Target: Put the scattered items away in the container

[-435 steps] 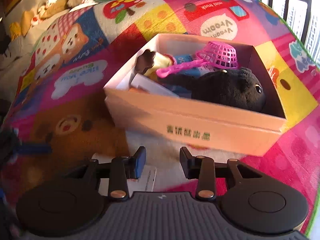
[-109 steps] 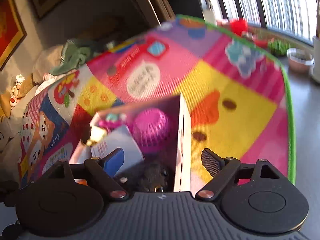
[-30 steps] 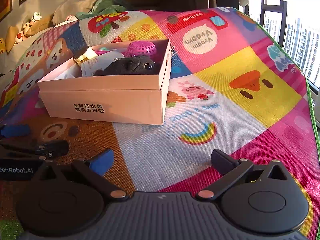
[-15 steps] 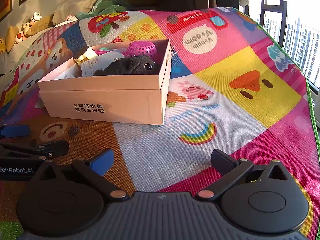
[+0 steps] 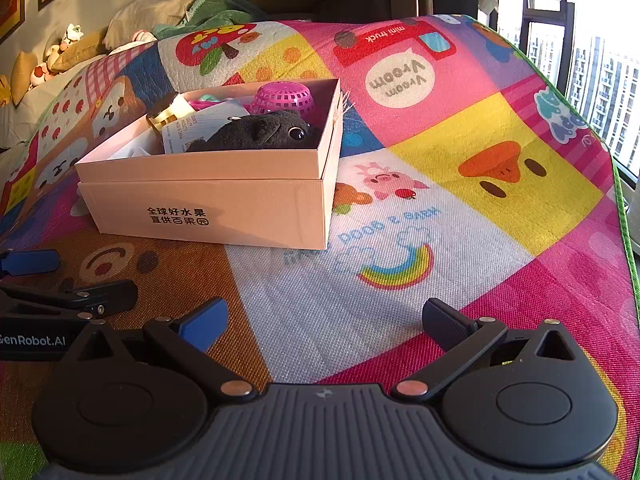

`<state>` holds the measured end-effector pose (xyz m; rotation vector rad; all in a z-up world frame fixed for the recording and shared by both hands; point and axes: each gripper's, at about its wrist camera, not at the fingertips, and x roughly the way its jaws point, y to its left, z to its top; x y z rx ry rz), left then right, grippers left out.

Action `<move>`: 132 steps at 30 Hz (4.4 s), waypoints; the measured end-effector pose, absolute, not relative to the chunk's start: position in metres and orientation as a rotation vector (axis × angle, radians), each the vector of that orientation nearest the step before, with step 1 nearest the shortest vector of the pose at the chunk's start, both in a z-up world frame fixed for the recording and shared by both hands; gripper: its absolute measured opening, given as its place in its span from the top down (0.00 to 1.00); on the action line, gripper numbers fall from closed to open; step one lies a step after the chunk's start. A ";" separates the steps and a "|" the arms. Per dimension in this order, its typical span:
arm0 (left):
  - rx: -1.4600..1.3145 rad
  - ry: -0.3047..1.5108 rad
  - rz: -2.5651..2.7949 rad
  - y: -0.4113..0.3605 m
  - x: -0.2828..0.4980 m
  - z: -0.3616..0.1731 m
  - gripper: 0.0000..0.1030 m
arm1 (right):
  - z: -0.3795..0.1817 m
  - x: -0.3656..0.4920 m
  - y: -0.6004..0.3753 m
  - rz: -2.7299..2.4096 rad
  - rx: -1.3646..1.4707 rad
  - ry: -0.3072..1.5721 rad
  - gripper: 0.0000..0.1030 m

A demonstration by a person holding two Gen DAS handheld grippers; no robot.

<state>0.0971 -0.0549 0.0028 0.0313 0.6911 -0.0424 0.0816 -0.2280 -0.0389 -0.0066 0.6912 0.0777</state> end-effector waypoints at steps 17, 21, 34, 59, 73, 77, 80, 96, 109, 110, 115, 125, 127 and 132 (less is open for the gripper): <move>0.031 0.691 -0.043 -0.055 0.097 0.003 0.00 | -0.039 0.082 -0.229 0.078 -0.007 0.691 0.00; 0.031 0.691 -0.043 -0.055 0.097 0.003 0.00 | -0.039 0.082 -0.229 0.078 -0.007 0.691 0.00; 0.031 0.691 -0.043 -0.055 0.097 0.003 0.00 | -0.039 0.082 -0.229 0.078 -0.007 0.691 0.00; 0.025 0.693 -0.050 -0.054 0.098 0.002 0.00 | -0.039 0.081 -0.228 0.079 -0.003 0.691 0.00; 0.024 0.694 -0.051 -0.055 0.098 0.002 0.00 | -0.039 0.081 -0.228 0.078 -0.007 0.691 0.00; 0.021 0.696 -0.051 -0.054 0.099 0.003 0.00 | -0.039 0.081 -0.229 0.079 -0.006 0.691 0.00; 0.021 0.698 -0.049 -0.054 0.099 0.003 0.00 | -0.039 0.081 -0.229 0.078 -0.007 0.691 0.00; 0.009 0.698 -0.028 -0.055 0.099 0.003 0.00 | -0.039 0.081 -0.228 0.078 -0.006 0.691 0.00; 0.009 0.698 -0.029 -0.055 0.099 0.003 0.00 | -0.039 0.081 -0.229 0.078 -0.006 0.691 0.00; 0.009 0.699 -0.029 -0.055 0.099 0.003 0.00 | -0.039 0.081 -0.229 0.078 -0.006 0.691 0.00; 0.010 0.700 -0.030 -0.054 0.100 0.003 0.00 | -0.039 0.081 -0.228 0.078 -0.007 0.691 0.00; 0.027 0.713 -0.031 -0.054 0.095 0.003 0.00 | -0.039 0.081 -0.228 0.078 -0.008 0.691 0.00; 0.028 0.713 -0.036 -0.054 0.093 0.003 0.00 | -0.039 0.081 -0.228 0.077 -0.010 0.691 0.00; 0.026 0.718 -0.039 -0.054 0.094 0.004 0.00 | -0.039 0.081 -0.228 0.077 -0.011 0.691 0.00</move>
